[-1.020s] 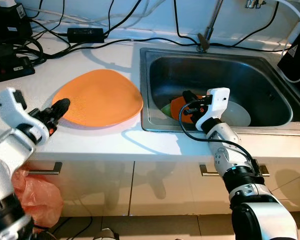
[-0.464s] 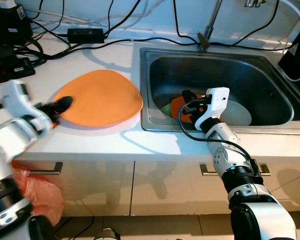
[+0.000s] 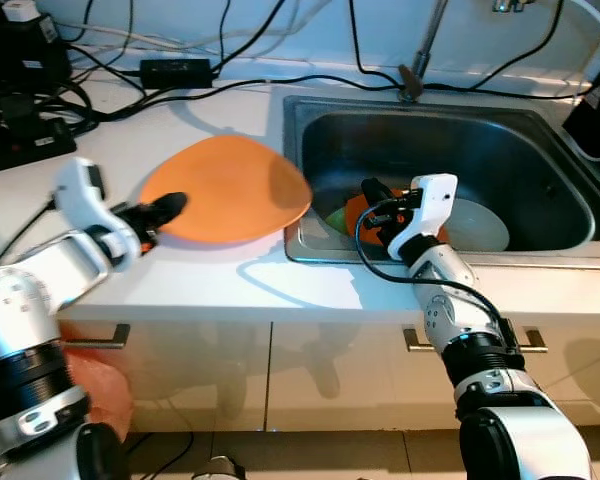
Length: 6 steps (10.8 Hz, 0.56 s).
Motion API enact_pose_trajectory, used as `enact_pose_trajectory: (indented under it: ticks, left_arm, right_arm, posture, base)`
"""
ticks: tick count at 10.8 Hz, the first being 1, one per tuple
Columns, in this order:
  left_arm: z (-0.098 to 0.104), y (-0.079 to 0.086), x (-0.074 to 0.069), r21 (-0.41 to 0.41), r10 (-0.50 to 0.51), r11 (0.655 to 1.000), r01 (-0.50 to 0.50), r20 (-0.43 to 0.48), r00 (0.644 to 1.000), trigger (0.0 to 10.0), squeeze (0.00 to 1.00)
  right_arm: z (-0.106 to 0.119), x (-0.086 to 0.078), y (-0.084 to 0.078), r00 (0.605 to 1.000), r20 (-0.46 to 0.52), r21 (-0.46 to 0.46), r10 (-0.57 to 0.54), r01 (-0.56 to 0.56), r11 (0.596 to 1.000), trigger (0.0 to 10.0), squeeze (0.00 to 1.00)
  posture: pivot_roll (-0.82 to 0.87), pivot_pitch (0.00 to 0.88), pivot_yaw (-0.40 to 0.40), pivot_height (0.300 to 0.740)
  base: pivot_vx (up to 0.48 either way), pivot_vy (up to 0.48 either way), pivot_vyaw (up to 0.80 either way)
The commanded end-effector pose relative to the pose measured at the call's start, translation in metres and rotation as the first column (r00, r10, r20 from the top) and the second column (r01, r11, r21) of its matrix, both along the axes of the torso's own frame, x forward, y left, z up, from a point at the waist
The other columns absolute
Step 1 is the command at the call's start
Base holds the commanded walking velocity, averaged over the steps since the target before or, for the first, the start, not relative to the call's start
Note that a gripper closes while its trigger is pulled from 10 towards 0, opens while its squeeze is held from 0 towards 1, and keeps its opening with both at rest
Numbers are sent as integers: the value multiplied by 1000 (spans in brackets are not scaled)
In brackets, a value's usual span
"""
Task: Kitchen organization
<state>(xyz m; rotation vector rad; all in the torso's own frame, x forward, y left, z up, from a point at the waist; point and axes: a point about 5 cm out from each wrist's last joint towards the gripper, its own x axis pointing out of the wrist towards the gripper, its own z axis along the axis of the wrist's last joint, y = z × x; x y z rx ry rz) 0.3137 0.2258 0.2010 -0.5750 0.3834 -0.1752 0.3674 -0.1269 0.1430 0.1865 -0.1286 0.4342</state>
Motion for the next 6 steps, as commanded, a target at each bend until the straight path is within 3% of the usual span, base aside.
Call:
enact_pose_trajectory:
  ticks: [1,4,6]
  left_arm:
    - [-21,-17,1,-17,-67,998,66,-102,993,10000,0]
    - [-26,-27,4,-18,-76,997,75,-102,992,10000,0]
    - [-25,-29,11,-37,0,999,-2,-62,998,10000,0]
  right_arm:
    - [-14,-5,1,999,-50,-4,19,-19,1000,10000,0]
    - [-16,-7,2,998,-56,-10,27,-27,1000,10000,0]
    - [-16,-8,2,998,-58,-12,30,-30,999,10000,0]
  posture:
    - [111,91,-34,740]
    - [109,93,-36,740]
    - [103,95,-37,740]
  base:
    - [0,0,0]
    - [0,0,0]
    - [0,0,0]
